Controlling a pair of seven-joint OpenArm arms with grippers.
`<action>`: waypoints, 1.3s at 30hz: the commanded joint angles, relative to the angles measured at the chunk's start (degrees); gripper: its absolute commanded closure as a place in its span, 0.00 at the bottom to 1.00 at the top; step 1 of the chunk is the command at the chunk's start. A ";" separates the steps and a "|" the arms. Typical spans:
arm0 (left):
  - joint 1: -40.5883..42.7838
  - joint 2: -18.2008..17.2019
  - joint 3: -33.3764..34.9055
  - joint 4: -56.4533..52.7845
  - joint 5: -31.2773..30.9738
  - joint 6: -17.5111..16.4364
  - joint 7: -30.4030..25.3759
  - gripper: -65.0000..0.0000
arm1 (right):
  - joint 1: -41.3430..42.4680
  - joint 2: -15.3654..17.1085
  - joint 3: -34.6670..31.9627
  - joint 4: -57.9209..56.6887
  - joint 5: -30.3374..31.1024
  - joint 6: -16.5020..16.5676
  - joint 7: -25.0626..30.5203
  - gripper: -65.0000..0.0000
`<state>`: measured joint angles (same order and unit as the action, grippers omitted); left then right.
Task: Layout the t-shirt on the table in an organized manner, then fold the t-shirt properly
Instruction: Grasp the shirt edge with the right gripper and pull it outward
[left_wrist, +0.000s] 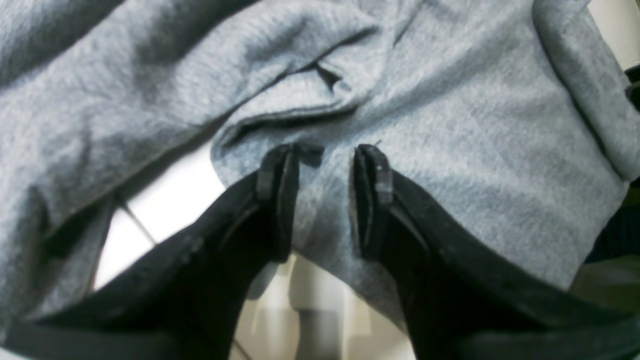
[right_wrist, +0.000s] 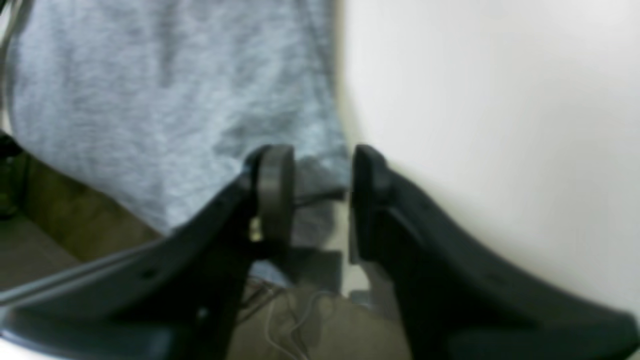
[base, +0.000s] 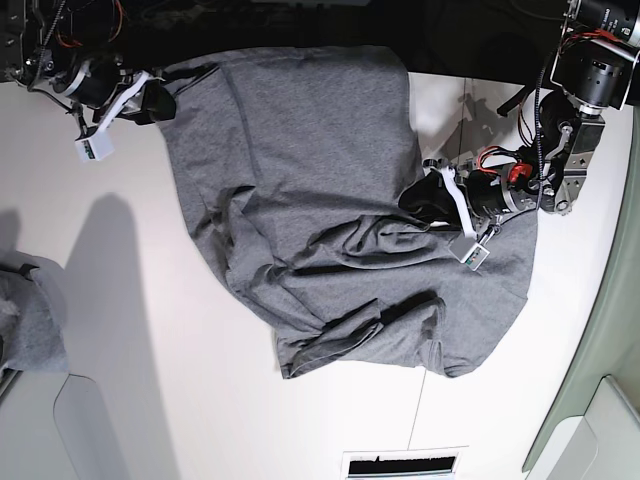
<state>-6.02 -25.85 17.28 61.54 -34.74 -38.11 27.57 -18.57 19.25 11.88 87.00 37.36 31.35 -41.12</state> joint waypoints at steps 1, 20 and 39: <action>0.46 -0.68 0.22 -0.74 5.35 4.00 4.83 0.65 | 0.11 0.39 0.24 0.63 0.96 0.61 0.59 0.79; 0.46 -1.03 0.22 -0.74 7.48 4.46 6.99 0.65 | 0.31 4.13 10.12 12.35 -1.01 0.35 1.03 1.00; 0.61 -3.91 0.22 -0.76 9.05 5.53 7.43 0.65 | 0.28 8.52 16.98 12.28 -6.86 -5.22 1.05 1.00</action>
<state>-6.33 -28.27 17.28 61.63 -32.67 -37.52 28.01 -18.55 26.65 28.23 98.39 30.06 26.04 -41.15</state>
